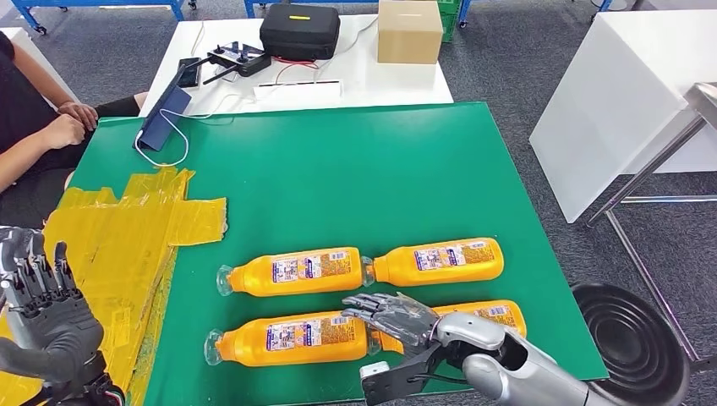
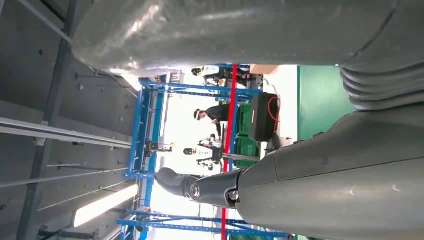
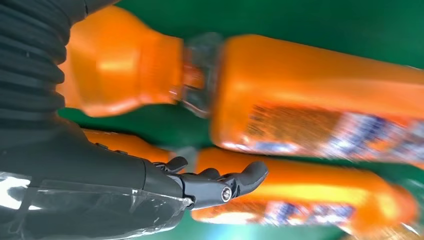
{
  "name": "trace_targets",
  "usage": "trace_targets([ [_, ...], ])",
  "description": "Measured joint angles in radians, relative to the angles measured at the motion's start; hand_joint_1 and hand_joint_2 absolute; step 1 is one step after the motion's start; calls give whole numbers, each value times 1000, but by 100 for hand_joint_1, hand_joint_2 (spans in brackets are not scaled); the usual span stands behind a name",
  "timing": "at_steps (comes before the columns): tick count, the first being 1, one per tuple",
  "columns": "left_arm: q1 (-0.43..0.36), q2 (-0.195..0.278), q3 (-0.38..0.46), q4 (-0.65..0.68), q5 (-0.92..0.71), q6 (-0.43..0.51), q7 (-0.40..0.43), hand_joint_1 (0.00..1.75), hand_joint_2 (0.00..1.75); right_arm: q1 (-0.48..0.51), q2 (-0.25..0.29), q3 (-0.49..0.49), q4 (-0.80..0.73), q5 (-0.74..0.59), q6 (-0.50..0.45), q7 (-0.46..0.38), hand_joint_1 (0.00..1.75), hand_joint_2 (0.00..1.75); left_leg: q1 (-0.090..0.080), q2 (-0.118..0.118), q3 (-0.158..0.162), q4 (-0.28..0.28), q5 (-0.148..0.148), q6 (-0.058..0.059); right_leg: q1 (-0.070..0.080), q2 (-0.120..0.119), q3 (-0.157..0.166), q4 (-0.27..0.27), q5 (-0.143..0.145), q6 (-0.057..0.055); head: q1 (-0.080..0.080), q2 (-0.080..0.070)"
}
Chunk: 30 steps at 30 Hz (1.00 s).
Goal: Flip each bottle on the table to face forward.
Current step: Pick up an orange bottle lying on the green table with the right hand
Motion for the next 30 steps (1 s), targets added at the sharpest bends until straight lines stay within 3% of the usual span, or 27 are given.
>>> trace_targets([
  [3,-9,0,-5,8,4,2,5,0,0,-19,0,28,22,-16,3,2,0,175,0,0,0,0,0,0,0,0,0,0,0,0,0,0],
  [14,-22,0,-32,28,12,12,14,0,0,-19,115,75,120,-66,-78,-21,0,175,1,0,0,0,0,0,1,0,0,0,0,0,0,0],
  [23,8,-1,-33,27,16,12,10,0,0,108,208,3,76,18,-268,-83,0,175,0,0,-1,0,0,0,0,0,-1,0,0,0,0,0],
  [30,25,-2,-32,22,18,7,9,0,0,159,250,-33,36,59,-269,-84,0,175,0,0,-1,0,0,0,0,0,-1,0,0,0,0,0],
])
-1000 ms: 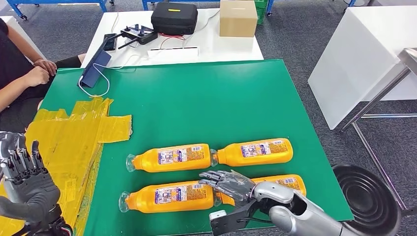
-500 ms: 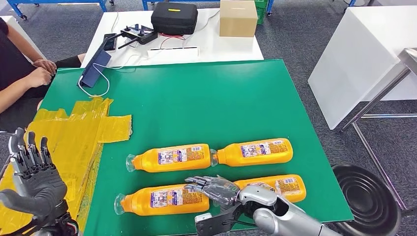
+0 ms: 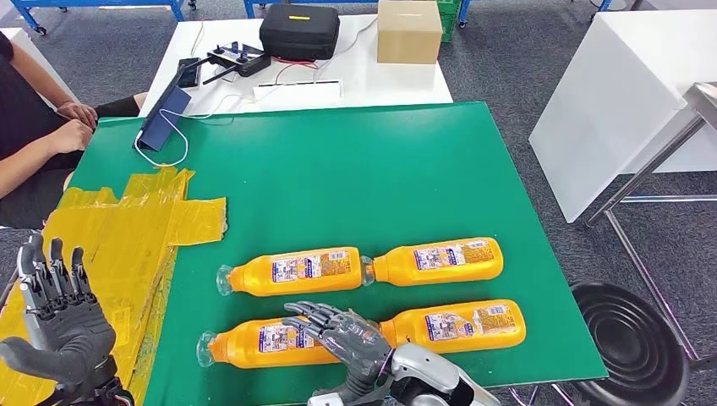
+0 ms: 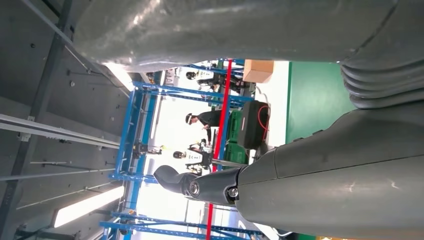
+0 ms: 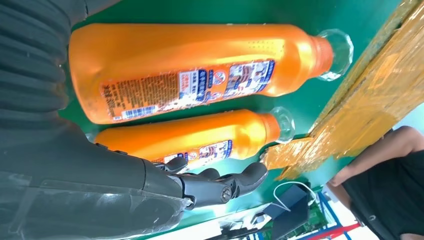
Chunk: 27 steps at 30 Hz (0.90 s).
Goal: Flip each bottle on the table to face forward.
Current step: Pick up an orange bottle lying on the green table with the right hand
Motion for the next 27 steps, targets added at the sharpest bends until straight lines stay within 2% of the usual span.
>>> trace_targets([
  [6,2,0,3,0,2,-4,0,0,0,-10,10,1,11,4,54,4,0,175,0,0,0,0,0,0,0,0,1,0,0,0,0,0],
  [11,-6,0,7,0,2,-9,3,0,0,-61,12,22,64,4,107,21,0,175,0,0,0,0,0,0,0,0,0,0,0,0,0,0],
  [27,-14,0,11,0,2,-12,6,0,0,-97,13,46,117,4,115,23,0,175,0,0,0,0,0,0,0,0,0,0,0,0,0,0],
])
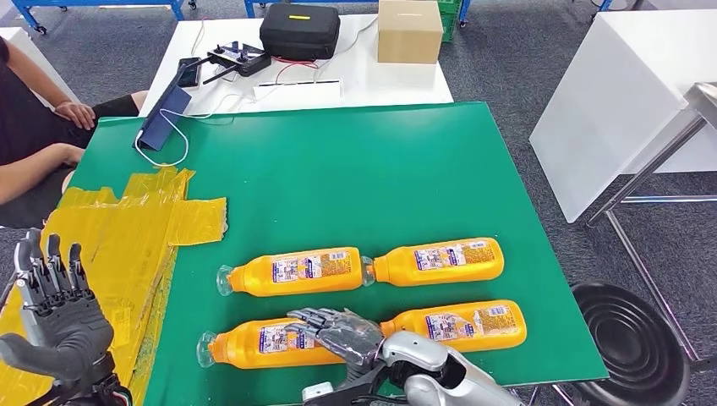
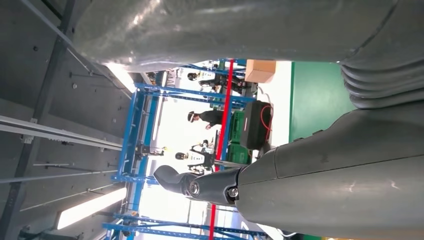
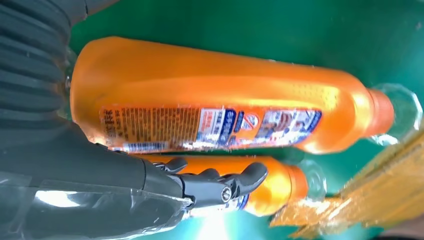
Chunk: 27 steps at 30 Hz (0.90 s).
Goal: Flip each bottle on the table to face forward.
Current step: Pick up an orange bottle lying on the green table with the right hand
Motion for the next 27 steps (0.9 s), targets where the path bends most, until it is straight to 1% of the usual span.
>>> trace_targets([
  [2,-6,0,1,1,-1,-2,2,0,0,-15,0,17,17,-2,20,6,0,175,0,0,0,0,0,0,0,0,0,0,0,0,0,0],
  [5,-28,0,-4,12,-3,-1,9,0,0,-72,-2,75,57,-25,100,12,0,175,0,0,1,0,0,0,0,0,0,0,0,0,0,0],
  [9,-44,0,-17,23,-3,6,11,0,0,-139,-16,133,75,-82,185,10,40,175,0,1,2,0,0,0,0,1,1,0,0,0,0,0],
  [12,-53,1,-28,31,-3,11,12,0,0,-183,-29,175,82,-121,222,10,40,175,0,2,3,0,0,0,0,1,2,0,0,0,0,0],
  [16,-56,2,-36,40,-2,13,13,0,0,-207,-39,204,90,-138,231,8,173,175,0,2,3,0,0,0,0,1,2,0,0,0,0,0],
  [21,-61,4,-43,48,3,13,13,0,0,-228,-34,234,119,-159,211,-16,175,175,0,3,4,0,0,0,0,1,2,0,0,0,0,0],
  [27,-68,5,-46,58,10,13,15,0,0,-294,-40,264,111,-234,271,40,175,175,0,5,6,0,0,0,0,3,5,0,0,0,0,0],
])
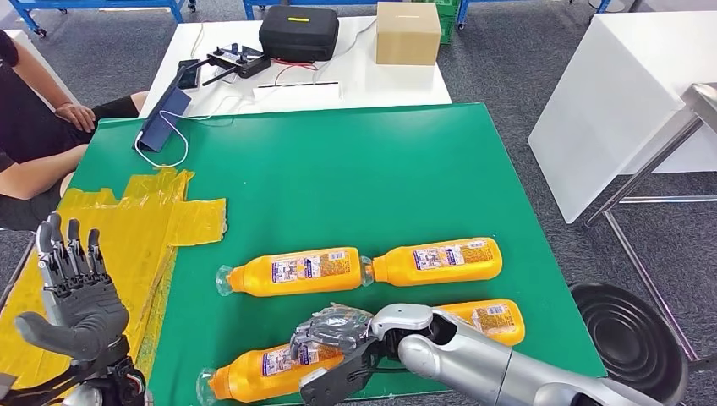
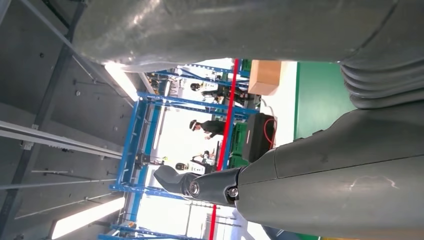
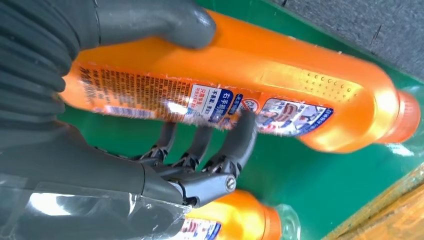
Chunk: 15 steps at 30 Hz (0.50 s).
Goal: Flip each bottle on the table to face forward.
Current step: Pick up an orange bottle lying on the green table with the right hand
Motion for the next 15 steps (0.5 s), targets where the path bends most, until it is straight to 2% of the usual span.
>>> trace_targets([
  [7,-4,1,-8,11,7,7,1,0,0,-31,-14,29,-7,-46,12,29,175,175,0,0,1,0,0,0,0,0,1,0,0,0,0,0],
  [15,-4,1,-8,11,33,49,15,0,0,-15,-6,29,-6,-66,-109,65,175,175,0,-1,0,0,0,0,0,0,1,0,0,0,0,0],
])
